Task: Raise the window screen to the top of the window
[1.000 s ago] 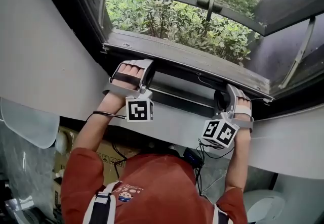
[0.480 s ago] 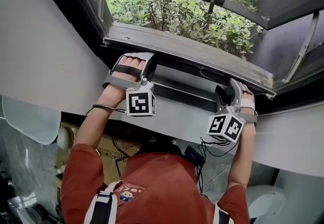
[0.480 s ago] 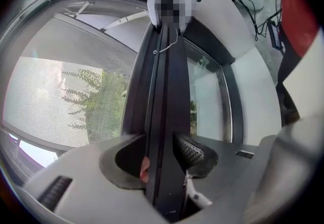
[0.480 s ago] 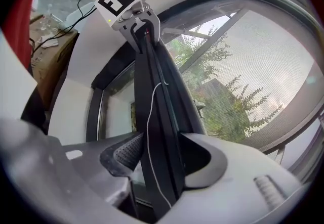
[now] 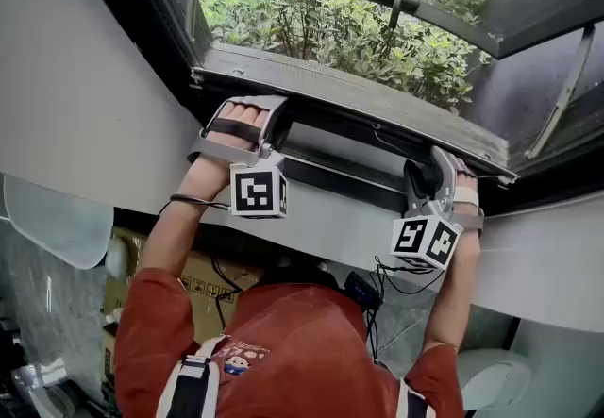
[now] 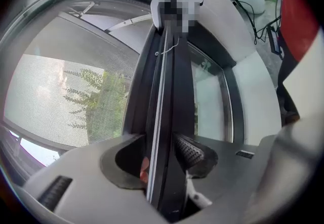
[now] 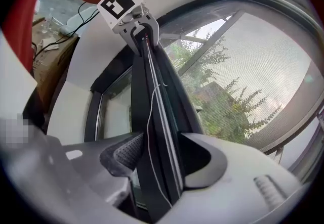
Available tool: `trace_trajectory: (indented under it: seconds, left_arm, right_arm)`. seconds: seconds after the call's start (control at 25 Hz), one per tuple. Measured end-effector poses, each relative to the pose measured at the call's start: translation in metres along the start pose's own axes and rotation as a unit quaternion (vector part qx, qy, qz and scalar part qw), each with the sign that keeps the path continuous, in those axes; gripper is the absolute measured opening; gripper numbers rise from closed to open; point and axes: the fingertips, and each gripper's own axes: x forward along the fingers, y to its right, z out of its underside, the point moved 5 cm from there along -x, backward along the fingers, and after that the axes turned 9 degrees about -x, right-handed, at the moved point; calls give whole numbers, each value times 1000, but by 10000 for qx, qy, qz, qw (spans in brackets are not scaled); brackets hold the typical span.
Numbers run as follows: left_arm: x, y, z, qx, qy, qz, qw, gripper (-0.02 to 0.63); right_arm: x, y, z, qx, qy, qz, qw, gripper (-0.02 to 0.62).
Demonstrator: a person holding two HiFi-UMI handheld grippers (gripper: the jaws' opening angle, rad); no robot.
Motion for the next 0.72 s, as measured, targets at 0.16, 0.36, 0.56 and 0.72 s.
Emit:
trace_trajectory:
  seconds: [0.16, 0.36, 0.56, 0.72]
  left_arm:
    - [-5, -13, -4, -18, 73, -187, 9998, 172]
    - [-13, -35, -10, -42, 188, -487, 9986, 172]
    - [-21, -60, -17, -33, 262, -835, 9962, 170]
    - [-26, -76, -23, 5, 315, -1090, 9935, 170]
  right_arm:
    - [-5, 13, -4, -42, 37, 195, 9998, 235]
    - [-14, 36, -9, -144, 85, 486, 9987, 235]
    - [-20, 60, -14, -371, 77, 817, 9959, 235]
    - [-25, 77, -17, -531, 68, 1062, 9929, 233]
